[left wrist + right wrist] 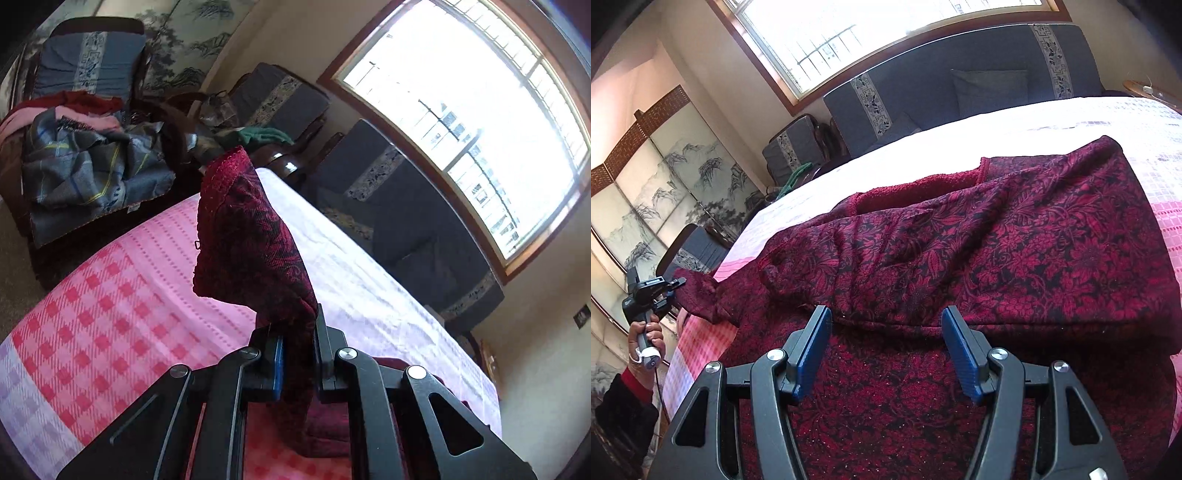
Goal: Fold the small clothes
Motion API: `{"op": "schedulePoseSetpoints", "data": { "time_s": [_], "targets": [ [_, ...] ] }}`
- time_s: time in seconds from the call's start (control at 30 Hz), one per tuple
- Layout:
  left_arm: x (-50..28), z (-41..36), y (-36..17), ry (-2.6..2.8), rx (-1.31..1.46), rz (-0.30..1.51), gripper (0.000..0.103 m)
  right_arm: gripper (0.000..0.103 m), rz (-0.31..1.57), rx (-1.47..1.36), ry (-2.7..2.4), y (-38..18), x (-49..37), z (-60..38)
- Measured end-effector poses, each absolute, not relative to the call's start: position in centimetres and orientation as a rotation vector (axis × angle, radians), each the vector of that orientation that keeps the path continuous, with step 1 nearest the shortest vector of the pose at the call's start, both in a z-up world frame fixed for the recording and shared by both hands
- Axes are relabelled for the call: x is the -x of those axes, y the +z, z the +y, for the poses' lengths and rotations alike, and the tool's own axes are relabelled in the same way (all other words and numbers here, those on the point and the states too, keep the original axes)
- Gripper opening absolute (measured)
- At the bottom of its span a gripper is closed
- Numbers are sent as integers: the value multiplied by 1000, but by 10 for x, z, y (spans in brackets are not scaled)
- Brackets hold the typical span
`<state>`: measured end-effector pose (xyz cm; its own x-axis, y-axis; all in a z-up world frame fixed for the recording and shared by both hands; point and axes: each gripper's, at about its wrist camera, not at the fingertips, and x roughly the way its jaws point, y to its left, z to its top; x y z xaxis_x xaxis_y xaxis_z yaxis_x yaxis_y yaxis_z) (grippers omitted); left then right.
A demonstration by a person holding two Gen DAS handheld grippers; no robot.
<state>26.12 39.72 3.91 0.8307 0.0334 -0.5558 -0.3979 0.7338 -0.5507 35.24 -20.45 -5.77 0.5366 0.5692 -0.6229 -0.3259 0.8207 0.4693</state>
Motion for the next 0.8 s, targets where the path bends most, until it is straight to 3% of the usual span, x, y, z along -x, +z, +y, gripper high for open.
{"op": "schedulePoseSetpoints", "data": {
  "time_s": [0.17,0.3,0.5,0.8],
  "targets": [
    [-287,265,128,21,495,473,12,60,817,-410,531,-50,-351,-229],
    [-325,171,145,-167,473,522,12,60,807,-462,521,-50,-349,-245],
    [-375,43,106,-364,407,644,12,60,771,-512,527,-47,-343,-271],
    [-405,-68,18,-574,331,762,15,61,743,-597,497,-54,-343,-316]
  ]
}}
